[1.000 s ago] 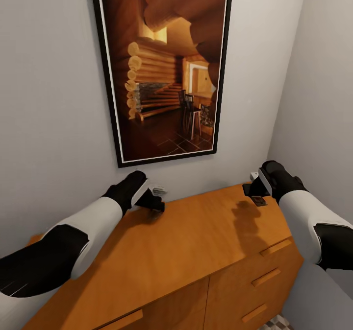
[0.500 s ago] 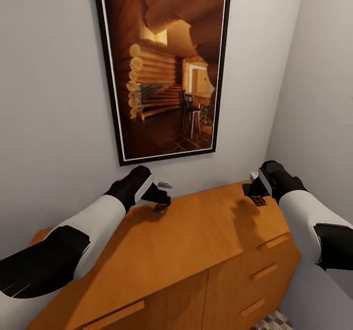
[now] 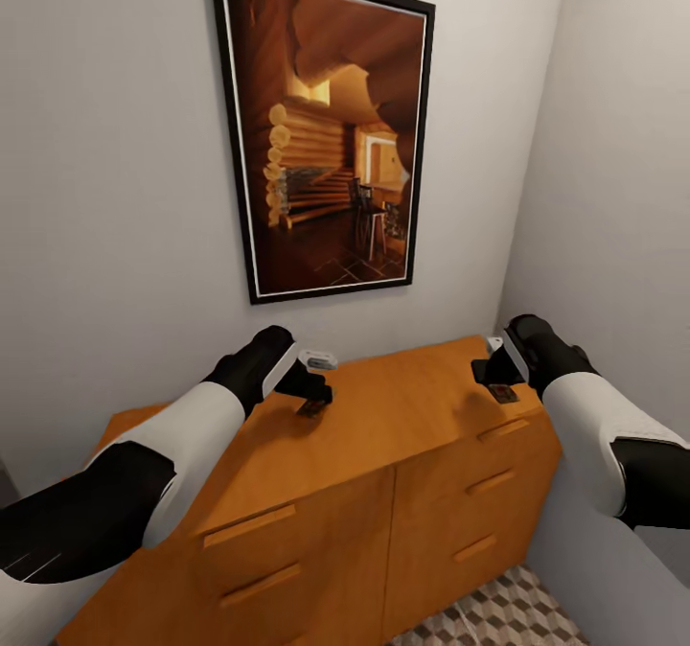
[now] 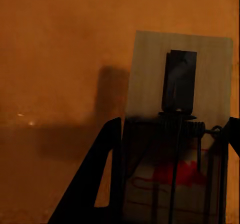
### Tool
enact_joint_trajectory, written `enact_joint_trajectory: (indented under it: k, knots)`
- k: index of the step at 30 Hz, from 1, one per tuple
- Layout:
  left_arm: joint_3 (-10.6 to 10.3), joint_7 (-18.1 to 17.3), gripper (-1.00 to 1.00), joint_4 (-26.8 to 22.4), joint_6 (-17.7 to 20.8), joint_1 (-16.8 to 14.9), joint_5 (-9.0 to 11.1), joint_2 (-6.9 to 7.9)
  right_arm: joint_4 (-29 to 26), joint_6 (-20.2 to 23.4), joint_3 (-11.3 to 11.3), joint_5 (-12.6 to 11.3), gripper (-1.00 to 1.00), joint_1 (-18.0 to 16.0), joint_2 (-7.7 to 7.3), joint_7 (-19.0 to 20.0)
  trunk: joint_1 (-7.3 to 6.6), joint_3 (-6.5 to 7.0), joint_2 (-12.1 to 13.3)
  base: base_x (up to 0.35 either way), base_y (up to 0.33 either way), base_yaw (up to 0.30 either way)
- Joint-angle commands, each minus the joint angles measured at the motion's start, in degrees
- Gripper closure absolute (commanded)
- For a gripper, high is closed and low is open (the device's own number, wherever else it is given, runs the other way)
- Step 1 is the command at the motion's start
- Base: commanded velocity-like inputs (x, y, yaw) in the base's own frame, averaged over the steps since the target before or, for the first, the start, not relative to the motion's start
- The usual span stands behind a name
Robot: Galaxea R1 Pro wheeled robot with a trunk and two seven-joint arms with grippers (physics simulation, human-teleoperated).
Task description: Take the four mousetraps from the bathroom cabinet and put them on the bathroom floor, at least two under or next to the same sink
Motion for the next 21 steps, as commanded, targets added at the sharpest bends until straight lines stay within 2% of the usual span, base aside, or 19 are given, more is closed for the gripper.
enact_joint_trajectory:
  k: [1,16,19,21]
  knots:
    - [-0.45,-0.06,1.00,-0.02,0.12,-0.06,0.00,0.09,-0.07,0.20,-0.26,0.53,1.00,-0.03,0.06,0.50,-0.04,-0.07,-0.04,-0.346,0.000,0.000]
    - [-0.45,0.26,1.00,0.16,-0.31,-0.08,-0.08,0.35,-0.02,0.20,-0.26,0.45,1.00,-0.03,0.28,0.50,-0.04,-0.07,-0.04,-0.346,0.000,0.000]
    - [0.85,3.19,1.00,0.17,-0.49,-0.08,-0.10,0.46,0.01,0.20,-0.26,0.36,1.00,-0.03,0.36,0.53,-0.04,-0.07,-0.04,-0.347,0.000,0.000]
    - [3.60,7.41,1.00,0.02,-0.55,-0.09,-0.14,0.44,0.02,0.20,-0.21,0.31,1.00,-0.03,0.42,0.56,-0.04,-0.07,-0.04,-0.347,0.000,0.000]
